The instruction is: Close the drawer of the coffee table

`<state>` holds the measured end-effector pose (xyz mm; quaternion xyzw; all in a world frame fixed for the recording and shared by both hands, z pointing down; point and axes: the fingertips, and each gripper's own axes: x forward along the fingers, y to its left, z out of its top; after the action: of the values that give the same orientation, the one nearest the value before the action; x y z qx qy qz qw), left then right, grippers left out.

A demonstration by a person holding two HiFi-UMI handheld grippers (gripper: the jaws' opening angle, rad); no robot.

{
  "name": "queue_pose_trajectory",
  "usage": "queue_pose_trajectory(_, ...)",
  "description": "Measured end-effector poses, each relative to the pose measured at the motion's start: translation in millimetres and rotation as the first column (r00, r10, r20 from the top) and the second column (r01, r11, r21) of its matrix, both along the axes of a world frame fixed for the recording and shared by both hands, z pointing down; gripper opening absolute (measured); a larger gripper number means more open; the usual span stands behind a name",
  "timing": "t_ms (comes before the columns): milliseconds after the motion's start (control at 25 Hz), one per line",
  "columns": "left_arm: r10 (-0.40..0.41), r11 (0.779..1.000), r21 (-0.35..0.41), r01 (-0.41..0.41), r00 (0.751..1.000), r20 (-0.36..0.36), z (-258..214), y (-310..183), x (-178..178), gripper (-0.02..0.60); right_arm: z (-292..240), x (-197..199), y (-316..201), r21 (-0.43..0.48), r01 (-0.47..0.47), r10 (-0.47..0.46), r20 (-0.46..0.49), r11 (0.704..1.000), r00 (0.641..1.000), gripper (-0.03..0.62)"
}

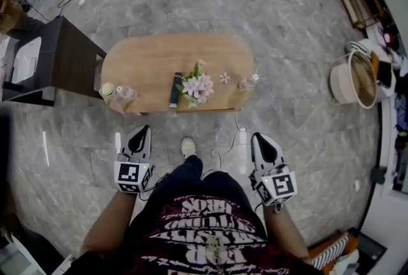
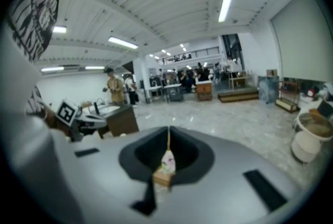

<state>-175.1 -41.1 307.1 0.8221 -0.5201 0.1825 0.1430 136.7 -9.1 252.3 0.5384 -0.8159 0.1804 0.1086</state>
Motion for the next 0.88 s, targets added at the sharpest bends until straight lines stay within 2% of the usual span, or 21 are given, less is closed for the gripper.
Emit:
queue_pose_trajectory(200,0.055,0.992,-0.111,-0.054,0.998,0.002,61.7,-27.1,-6.0,0.023,36.0,9.4,-23.0,-0.078,-0.027,0.022,-0.067,0.997,0.998,0.035)
queue_pose_trajectory(360,0.149,0.966,-0.224,-0.132,0.987,0.060,137.0,-22.6,-2.7,0.023,93.6,19.8,-33.9,-0.174,0.012,-0.037,-0.141,0.985,0.989,0.035)
queue_pose_trajectory(520,0.213,0.933,-0.325,-0.157,0.966,0.145,226.0,-13.0,-3.6,0.023,181.4,27.0,-42.2,-0.304,0.092,-0.154,-0.187,0.948,0.970,0.035)
queue_pose_trajectory(720,0.248,0.900,-0.402,-0.166,0.956,0.159,323.1,-13.6,7.5,0.027,291.8,36.9,-54.4,-0.377,0.203,-0.308,-0.243,0.904,0.920,0.037)
queue_pose_trajectory(840,0.292,0.866,-0.463,-0.186,0.942,0.167,385.7,-9.0,16.4,0.109,357.5,43.4,-57.2,-0.430,0.255,-0.392,-0.265,0.866,0.881,0.037)
queue_pose_trajectory(880,0.308,0.856,-0.481,-0.191,0.935,0.176,404.8,-6.6,18.2,0.120,378.3,48.3,-56.3,-0.451,0.265,-0.415,-0.275,0.852,0.867,0.037)
